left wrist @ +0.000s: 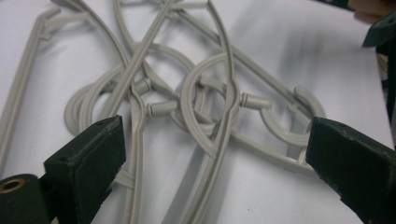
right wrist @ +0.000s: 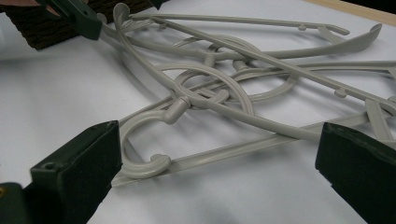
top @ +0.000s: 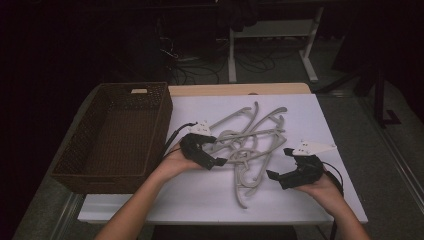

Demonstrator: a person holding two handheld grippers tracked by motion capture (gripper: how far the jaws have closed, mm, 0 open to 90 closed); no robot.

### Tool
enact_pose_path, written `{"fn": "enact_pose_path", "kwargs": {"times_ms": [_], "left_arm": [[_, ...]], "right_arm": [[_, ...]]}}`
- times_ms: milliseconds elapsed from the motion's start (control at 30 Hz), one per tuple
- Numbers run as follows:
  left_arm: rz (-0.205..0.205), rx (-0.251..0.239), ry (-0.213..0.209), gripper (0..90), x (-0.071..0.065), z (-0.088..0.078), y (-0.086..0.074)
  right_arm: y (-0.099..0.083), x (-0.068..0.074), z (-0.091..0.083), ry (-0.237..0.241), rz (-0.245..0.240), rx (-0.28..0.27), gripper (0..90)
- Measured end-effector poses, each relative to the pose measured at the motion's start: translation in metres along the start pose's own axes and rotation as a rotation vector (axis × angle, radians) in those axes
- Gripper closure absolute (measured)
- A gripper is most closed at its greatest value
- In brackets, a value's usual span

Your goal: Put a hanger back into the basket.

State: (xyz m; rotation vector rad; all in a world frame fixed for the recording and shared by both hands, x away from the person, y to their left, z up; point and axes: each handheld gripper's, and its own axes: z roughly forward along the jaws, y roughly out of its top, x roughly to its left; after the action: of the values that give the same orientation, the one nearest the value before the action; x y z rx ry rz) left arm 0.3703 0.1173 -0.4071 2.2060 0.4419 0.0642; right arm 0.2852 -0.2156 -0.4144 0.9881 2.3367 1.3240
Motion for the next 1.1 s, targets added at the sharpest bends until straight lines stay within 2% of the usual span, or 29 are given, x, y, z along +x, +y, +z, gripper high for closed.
{"fn": "enact_pose_path", "kwargs": {"times_ms": [367, 667, 833, 1100], "left_arm": [[0.054, 0.089, 0.024, 10.6, -0.004, 0.016, -0.004], [0.105, 0.183, 0.053, 13.7, -0.003, 0.03, -0.01], [0.122, 0.201, 0.058, 15.6, -0.004, 0.036, -0.011], [0.172, 0.242, 0.058, 26.9, -0.006, 0.043, -0.014]], "right_arm": [[0.0, -0.001, -0.004, -0.008, 0.005, -0.011, 0.1], [0.0, -0.001, -0.004, -0.007, 0.003, -0.008, 0.1], [0.0, -0.001, -0.004, -0.006, 0.003, -0.008, 0.1], [-0.001, -0.002, -0.004, -0.006, 0.008, -0.006, 0.1]]}}
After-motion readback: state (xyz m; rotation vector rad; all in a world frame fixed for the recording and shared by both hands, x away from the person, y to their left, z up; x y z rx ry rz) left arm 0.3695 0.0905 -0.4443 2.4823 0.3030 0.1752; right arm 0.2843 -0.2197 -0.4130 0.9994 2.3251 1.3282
